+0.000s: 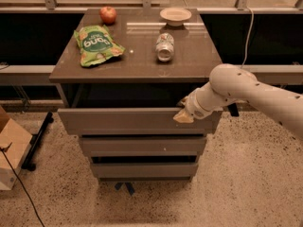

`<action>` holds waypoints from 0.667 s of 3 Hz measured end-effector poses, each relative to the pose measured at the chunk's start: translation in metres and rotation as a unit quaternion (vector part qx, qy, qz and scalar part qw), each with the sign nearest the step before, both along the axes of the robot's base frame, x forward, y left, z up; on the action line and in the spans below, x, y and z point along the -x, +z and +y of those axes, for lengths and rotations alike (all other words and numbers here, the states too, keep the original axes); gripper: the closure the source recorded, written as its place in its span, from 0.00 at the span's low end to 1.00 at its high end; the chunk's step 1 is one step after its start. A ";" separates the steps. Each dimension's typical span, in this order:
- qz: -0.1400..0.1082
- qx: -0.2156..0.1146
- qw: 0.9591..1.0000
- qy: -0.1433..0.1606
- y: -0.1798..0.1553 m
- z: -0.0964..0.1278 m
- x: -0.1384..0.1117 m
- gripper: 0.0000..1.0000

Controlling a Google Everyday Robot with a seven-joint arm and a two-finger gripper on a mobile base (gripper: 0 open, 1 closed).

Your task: Open top drawer

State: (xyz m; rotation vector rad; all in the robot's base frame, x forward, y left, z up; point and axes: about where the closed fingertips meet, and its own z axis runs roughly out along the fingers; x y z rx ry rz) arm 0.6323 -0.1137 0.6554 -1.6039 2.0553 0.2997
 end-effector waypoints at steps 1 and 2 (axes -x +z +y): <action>0.000 0.000 1.000 0.000 0.003 0.000 0.000 0.96; 0.000 0.000 1.000 0.000 0.005 0.000 0.000 1.00</action>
Offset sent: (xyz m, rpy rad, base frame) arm -0.2850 -0.0604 0.0844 -0.1254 0.4118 0.0077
